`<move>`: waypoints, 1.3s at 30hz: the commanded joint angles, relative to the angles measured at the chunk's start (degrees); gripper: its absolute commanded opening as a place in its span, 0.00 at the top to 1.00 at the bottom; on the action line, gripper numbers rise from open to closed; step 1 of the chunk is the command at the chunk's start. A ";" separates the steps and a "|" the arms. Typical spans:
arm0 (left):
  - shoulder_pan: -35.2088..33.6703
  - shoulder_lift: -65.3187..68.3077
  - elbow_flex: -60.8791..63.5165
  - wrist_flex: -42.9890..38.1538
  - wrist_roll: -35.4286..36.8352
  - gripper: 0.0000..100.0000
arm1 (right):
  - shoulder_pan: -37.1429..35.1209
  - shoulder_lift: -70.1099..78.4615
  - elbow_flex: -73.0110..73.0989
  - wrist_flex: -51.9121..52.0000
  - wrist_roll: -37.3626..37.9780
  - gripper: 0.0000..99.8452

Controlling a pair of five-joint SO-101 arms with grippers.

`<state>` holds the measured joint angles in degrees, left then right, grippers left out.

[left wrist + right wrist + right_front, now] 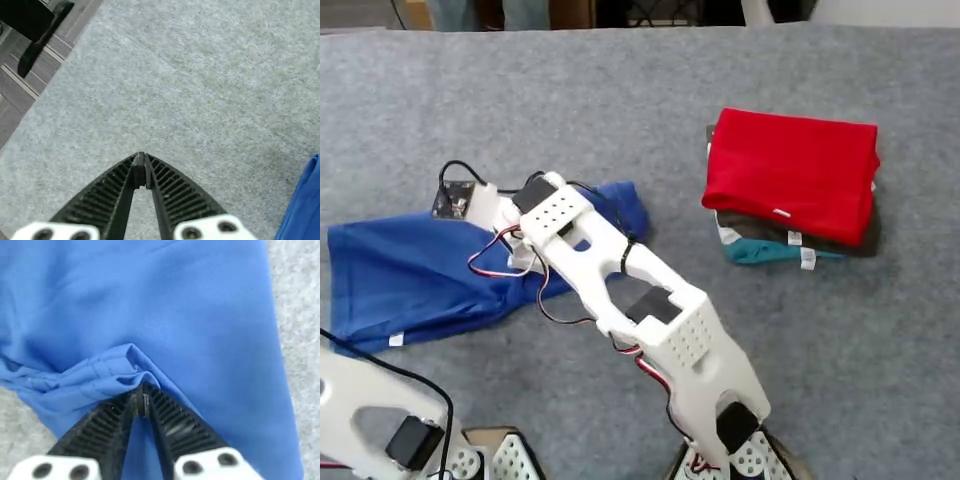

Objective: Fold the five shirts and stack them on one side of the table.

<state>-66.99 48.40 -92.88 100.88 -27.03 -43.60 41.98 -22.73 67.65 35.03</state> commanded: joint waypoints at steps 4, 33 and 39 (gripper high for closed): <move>-0.75 -6.33 -2.33 0.00 -0.62 0.97 | -0.09 -0.48 -4.97 4.75 -0.97 0.99; -0.75 -6.77 -2.33 0.00 -0.53 0.97 | -1.58 13.58 -30.81 15.91 -8.35 0.99; -0.75 -6.86 -2.42 0.09 -0.62 0.97 | -0.79 13.67 -46.46 31.21 -8.18 0.99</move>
<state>-67.16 45.32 -92.88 100.88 -27.12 -45.01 56.40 -59.91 91.91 27.03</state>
